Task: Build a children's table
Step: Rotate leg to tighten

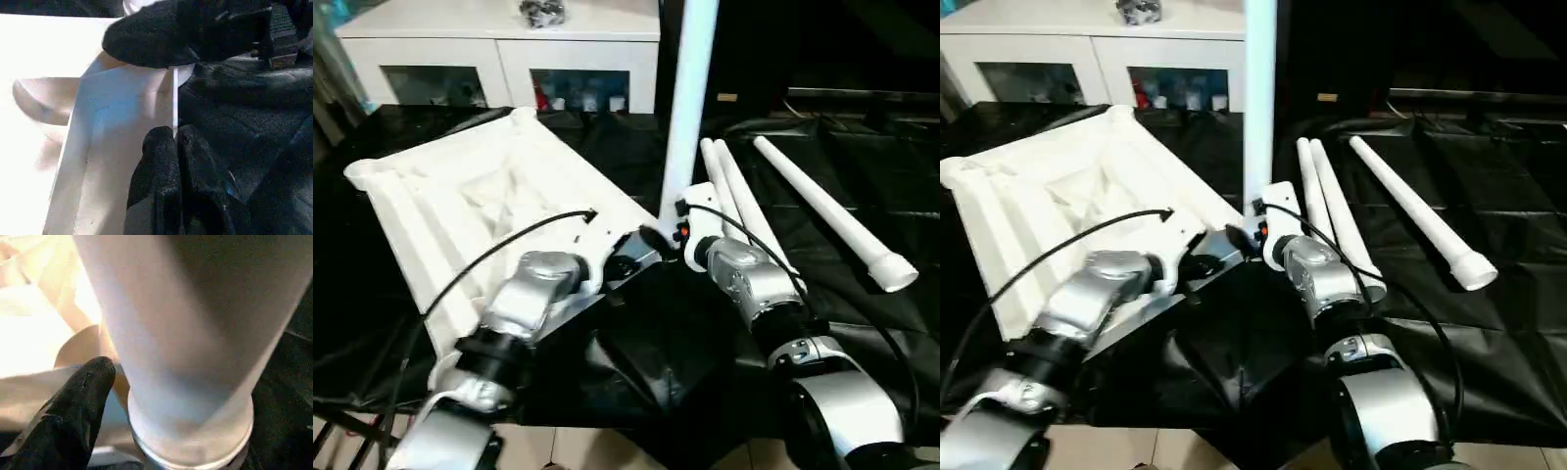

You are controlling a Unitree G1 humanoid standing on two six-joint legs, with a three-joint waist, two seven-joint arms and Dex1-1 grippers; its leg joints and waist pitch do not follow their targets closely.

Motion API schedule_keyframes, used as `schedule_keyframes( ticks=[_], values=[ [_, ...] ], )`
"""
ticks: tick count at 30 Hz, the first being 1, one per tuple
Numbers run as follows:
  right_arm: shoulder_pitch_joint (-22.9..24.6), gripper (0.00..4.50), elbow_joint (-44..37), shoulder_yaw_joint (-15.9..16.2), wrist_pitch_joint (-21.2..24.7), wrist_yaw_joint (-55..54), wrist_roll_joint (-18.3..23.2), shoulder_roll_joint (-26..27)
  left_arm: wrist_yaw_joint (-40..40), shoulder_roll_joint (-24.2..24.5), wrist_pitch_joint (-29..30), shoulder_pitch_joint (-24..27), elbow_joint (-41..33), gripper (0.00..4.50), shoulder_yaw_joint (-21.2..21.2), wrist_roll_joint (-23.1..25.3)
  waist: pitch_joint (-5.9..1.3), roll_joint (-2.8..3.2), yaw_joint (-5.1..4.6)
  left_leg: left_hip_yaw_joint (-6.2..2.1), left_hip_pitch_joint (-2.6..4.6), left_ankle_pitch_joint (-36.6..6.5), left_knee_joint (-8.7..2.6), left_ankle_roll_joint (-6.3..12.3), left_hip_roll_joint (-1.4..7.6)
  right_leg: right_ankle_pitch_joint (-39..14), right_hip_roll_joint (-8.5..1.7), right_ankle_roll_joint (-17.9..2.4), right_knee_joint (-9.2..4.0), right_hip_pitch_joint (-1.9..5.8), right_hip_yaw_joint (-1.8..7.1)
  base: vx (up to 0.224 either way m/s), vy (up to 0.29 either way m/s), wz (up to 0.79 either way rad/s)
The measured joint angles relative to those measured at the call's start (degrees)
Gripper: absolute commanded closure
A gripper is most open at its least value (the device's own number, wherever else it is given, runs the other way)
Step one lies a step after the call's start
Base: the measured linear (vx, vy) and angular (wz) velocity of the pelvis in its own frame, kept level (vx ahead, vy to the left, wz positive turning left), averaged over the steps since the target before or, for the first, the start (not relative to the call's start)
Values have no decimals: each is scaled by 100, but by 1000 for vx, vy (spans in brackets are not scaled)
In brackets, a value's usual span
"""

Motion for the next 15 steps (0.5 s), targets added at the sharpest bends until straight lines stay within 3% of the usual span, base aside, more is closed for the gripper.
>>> schedule_keyframes(
  ticks=[7,15],
  values=[
    [430,52,-696,626,13,2001,3,-749,-1053,647,-188,200,-318,450,-242,-195,0,0,92,0,-12,2,3,13,1,-3,-1,2,-4,-2,-7,0,0,0],
    [754,52,-1315,898,88,3202,136,-1256,-1802,1050,-270,369,-606,450,-377,-324,3,4,191,0,-15,-2,9,6,1,-3,-2,2,-2,-2,-7,0,0,0]
  ],
)
